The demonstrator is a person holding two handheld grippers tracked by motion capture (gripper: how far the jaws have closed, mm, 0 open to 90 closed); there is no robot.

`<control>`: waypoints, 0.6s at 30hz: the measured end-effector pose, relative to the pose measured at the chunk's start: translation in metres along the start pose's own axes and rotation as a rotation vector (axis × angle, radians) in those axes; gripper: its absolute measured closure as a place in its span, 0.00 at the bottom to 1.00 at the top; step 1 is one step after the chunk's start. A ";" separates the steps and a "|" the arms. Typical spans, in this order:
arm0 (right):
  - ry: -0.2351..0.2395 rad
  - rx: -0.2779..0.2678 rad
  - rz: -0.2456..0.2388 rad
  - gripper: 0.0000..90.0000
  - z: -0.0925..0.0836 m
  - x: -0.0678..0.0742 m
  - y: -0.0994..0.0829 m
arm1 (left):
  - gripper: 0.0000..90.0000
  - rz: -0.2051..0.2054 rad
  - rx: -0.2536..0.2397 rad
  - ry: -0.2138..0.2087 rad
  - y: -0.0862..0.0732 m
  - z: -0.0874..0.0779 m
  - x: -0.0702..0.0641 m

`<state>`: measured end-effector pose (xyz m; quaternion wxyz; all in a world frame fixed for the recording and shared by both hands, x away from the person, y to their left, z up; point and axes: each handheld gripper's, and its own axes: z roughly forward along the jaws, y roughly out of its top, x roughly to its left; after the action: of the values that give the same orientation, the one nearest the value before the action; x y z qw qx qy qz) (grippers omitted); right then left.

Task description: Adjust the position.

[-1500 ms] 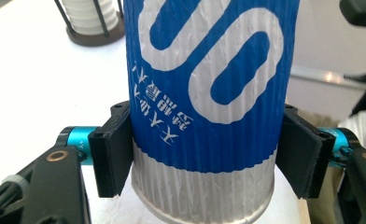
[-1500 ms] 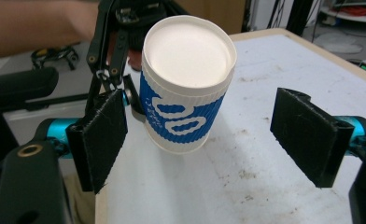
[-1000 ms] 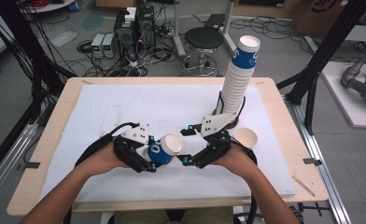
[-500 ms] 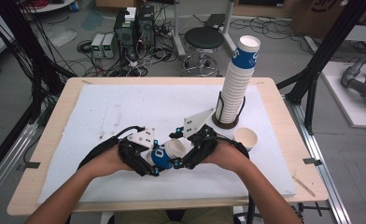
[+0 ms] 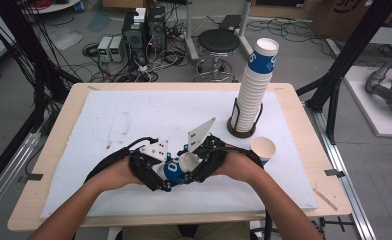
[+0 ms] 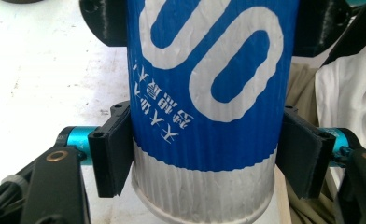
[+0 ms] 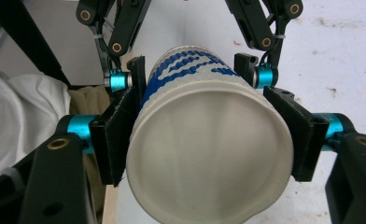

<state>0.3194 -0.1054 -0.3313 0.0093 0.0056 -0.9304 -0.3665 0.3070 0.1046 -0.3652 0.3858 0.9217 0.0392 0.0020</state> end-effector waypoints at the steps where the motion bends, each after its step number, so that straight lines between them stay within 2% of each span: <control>1: 0.005 0.003 -0.002 0.34 0.000 0.000 0.000 | 0.31 0.000 -0.003 -0.001 0.000 0.000 0.000; 3: 0.010 0.001 -0.005 0.34 -0.001 -0.001 -0.001 | 0.31 0.000 -0.011 -0.002 -0.001 0.000 0.000; 9: 0.031 0.003 0.013 0.34 -0.004 -0.003 -0.004 | 0.23 -0.011 -0.113 0.008 -0.007 -0.001 -0.002; 12: 0.029 -0.008 0.014 0.34 -0.007 -0.002 -0.006 | 0.20 -0.013 -0.167 0.019 -0.013 -0.003 -0.002; 16: 0.014 -0.027 0.018 0.34 -0.013 -0.002 -0.012 | 0.20 -0.041 -0.240 0.043 -0.023 -0.006 -0.002; 18: 0.006 -0.029 0.024 0.34 -0.016 -0.002 -0.014 | 0.20 -0.048 -0.261 0.053 -0.027 -0.008 -0.003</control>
<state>0.3223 -0.1264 -0.3297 0.0166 -0.0046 -0.9250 -0.3796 0.3017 0.1289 -0.3789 0.5012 0.8621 0.0707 0.0224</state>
